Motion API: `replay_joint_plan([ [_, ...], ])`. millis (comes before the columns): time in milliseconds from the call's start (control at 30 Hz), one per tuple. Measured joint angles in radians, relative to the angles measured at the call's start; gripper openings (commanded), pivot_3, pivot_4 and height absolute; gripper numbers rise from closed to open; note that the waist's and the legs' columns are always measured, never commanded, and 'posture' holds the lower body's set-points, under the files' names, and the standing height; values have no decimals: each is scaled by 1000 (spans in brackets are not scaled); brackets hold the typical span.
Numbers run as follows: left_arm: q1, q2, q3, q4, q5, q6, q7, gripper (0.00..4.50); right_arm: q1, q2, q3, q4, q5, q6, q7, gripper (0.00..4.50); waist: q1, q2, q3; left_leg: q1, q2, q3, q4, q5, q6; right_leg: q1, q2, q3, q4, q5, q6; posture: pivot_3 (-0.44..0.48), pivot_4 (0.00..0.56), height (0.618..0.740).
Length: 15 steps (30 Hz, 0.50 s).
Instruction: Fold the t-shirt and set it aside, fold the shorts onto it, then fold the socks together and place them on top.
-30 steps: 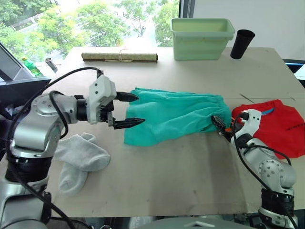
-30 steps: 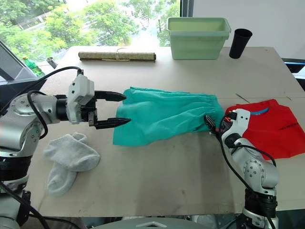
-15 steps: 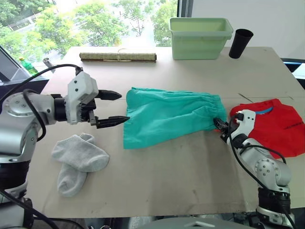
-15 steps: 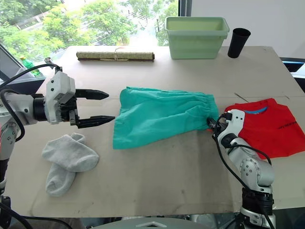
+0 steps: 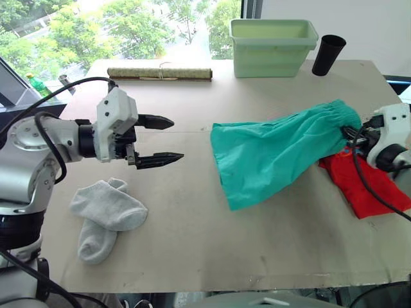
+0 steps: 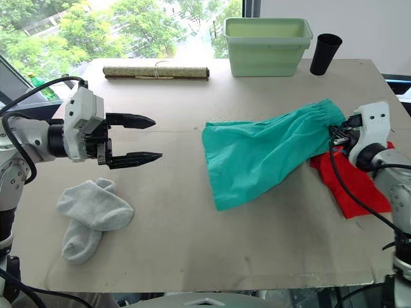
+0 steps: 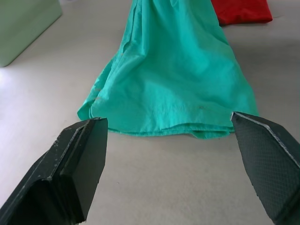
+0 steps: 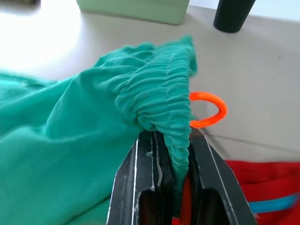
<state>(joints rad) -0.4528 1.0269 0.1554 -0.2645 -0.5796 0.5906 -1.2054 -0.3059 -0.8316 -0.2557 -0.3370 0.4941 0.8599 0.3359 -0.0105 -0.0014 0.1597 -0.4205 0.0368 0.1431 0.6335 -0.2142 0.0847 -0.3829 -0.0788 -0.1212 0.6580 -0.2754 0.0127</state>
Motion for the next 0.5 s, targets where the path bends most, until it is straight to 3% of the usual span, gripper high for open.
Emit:
replay_joint_plan([
  [167, -52, -17, -31, 24, 8, -28, -13, 4500, -114, -203, 315, -154, -254, -102, 88, 103, -5, 0, 1, -4, 1, 1, 0, 1, -1, -8, 1, 1, 1, -2, 3, 0, 150, 737],
  [300, -71, -25, -64, 62, 17, -48, -43, 4500, -226, -199, 564, -272, -405, -94, 165, 103, -3, -1, 0, -12, 1, 1, 3, 1, -1, -14, 1, 1, 3, 0, 1, 0, 150, 737],
  [400, -85, -27, -78, 83, 27, -58, -55, 4500, -276, -190, 655, -287, -467, -89, 206, 103, 0, -1, 1, -12, 1, 1, 5, 1, -1, -13, 1, 1, 3, 0, 0, 0, 150, 737],
  [433, -103, -31, -91, 108, 38, -71, -67, 4500, -339, -171, 760, -287, -559, -108, 261, 103, -2, -4, 1, -12, 1, 1, 7, 1, -1, -13, 1, 1, 3, -1, 3, 0, 150, 737],
  [500, -128, -38, -103, 130, 47, -80, -81, 4500, -382, -122, 853, -281, -628, -185, 315, 103, -4, -6, 1, -12, 1, 1, 7, 1, -1, -13, 2, 0, 4, -2, 4, 0, 150, 737],
])
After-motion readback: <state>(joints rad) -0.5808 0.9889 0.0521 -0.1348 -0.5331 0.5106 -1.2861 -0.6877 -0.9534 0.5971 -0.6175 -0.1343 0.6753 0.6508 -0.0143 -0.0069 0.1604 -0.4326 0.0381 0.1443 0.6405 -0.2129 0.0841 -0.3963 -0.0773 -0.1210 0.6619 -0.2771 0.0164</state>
